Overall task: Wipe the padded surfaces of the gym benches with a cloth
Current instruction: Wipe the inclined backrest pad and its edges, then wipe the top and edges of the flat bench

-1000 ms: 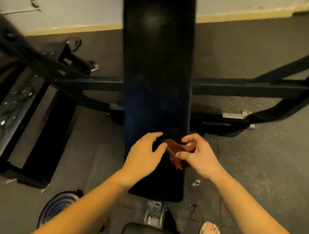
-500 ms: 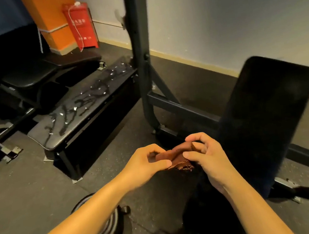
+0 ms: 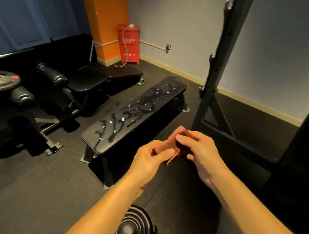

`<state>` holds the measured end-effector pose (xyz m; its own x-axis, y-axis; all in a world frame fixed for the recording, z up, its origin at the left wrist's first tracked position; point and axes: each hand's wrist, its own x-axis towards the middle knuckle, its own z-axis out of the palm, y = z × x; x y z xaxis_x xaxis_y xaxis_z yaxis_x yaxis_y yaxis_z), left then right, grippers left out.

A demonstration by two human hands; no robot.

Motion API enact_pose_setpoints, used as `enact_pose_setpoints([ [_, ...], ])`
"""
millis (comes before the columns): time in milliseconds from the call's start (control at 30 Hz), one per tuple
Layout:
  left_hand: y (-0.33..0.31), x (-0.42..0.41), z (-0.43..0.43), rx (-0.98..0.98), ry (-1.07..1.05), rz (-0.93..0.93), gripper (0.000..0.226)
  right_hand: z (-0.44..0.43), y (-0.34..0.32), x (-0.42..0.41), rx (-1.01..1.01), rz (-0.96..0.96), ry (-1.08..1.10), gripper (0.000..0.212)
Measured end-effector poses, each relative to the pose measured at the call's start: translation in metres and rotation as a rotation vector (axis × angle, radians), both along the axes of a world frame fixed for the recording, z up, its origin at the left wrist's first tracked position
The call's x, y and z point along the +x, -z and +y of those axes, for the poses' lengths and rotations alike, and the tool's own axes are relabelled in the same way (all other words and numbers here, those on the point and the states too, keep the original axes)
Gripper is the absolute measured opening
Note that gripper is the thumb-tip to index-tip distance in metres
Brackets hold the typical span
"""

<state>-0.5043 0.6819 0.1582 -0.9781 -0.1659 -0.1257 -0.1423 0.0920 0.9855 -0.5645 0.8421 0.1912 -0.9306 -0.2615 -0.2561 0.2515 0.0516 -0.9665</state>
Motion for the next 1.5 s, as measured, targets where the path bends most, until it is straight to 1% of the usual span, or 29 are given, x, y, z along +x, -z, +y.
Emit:
enact_pose_setpoints([
  [33, -0.001, 0.003, -0.009, 0.017, -0.039, 0.004, 0.013, -0.014, -0.002, 0.001, 0.015, -0.019, -0.060, 0.038],
  [67, -0.002, 0.007, -0.019, 0.029, -0.078, 0.010, 0.015, -0.028, -0.003, 0.001, 0.030, -0.026, -0.103, 0.037],
  [167, 0.003, 0.018, -0.046, 0.030, -0.201, 0.007, 0.019, -0.068, -0.002, -0.004, 0.064, 0.015, -0.151, 0.019],
  [267, 0.010, 0.028, -0.070, 0.003, -0.336, -0.003, 0.020, -0.110, 0.002, -0.009, 0.106, 0.082, -0.195, 0.012],
  [333, 0.013, 0.032, -0.091, 0.054, -0.358, -0.023, 0.021, -0.137, 0.006, -0.008, 0.119, 0.115, -0.218, 0.007],
  [433, 0.018, 0.038, -0.127, 0.206, -0.288, -0.106, 0.026, -0.171, 0.015, -0.014, 0.136, 0.181, -0.313, 0.009],
  [533, 0.025, 0.028, -0.160, 0.262, -0.306, -0.128, 0.026, -0.205, 0.026, -0.035, 0.144, 0.213, -0.404, 0.008],
  [667, 0.043, -0.017, -0.194, 0.269, -0.447, -0.182, 0.021, -0.254, 0.051, -0.086, 0.139, 0.155, -0.428, 0.009],
  [767, 0.071, -0.071, -0.221, 0.262, -0.583, -0.244, 0.019, -0.295, 0.082, -0.139, 0.114, 0.065, -0.413, 0.019],
  [833, 0.095, -0.114, -0.244, 0.231, -0.637, -0.299, 0.023, -0.324, 0.113, -0.181, 0.116, 0.036, -0.442, 0.021],
  [933, 0.130, -0.168, -0.280, 0.210, -0.700, -0.409, 0.032, -0.364, 0.160, -0.239, 0.161, 0.024, -0.518, 0.016],
  [1033, 0.157, -0.199, -0.311, 0.169, -0.686, -0.491, 0.034, -0.391, 0.196, -0.282, 0.211, 0.018, -0.575, 0.014],
  [1133, 0.185, -0.213, -0.341, 0.048, -0.628, -0.544, 0.042, -0.403, 0.227, -0.315, 0.270, -0.014, -0.585, 0.012],
  [1167, 0.196, -0.216, -0.351, 0.017, -0.619, -0.558, 0.038, -0.406, 0.238, -0.324, 0.295, -0.032, -0.578, 0.010],
  [1233, 0.221, -0.221, -0.369, -0.059, -0.598, -0.601, 0.023, -0.415, 0.264, -0.339, 0.349, -0.076, -0.567, 0.010],
  [1300, 0.248, -0.227, -0.386, -0.171, -0.556, -0.663, 0.015, -0.425, 0.298, -0.350, 0.401, -0.122, -0.562, 0.011],
  [1367, 0.283, -0.231, -0.404, -0.273, -0.493, -0.711, 0.011, -0.438, 0.335, -0.358, 0.442, -0.140, -0.558, 0.013],
  [1433, 0.320, -0.233, -0.422, -0.323, -0.434, -0.741, 0.010, -0.451, 0.372, -0.364, 0.496, -0.152, -0.543, 0.015],
  [1500, 0.362, -0.237, -0.440, -0.410, -0.362, -0.757, 0.014, -0.463, 0.407, -0.371, 0.554, -0.166, -0.496, 0.011],
])
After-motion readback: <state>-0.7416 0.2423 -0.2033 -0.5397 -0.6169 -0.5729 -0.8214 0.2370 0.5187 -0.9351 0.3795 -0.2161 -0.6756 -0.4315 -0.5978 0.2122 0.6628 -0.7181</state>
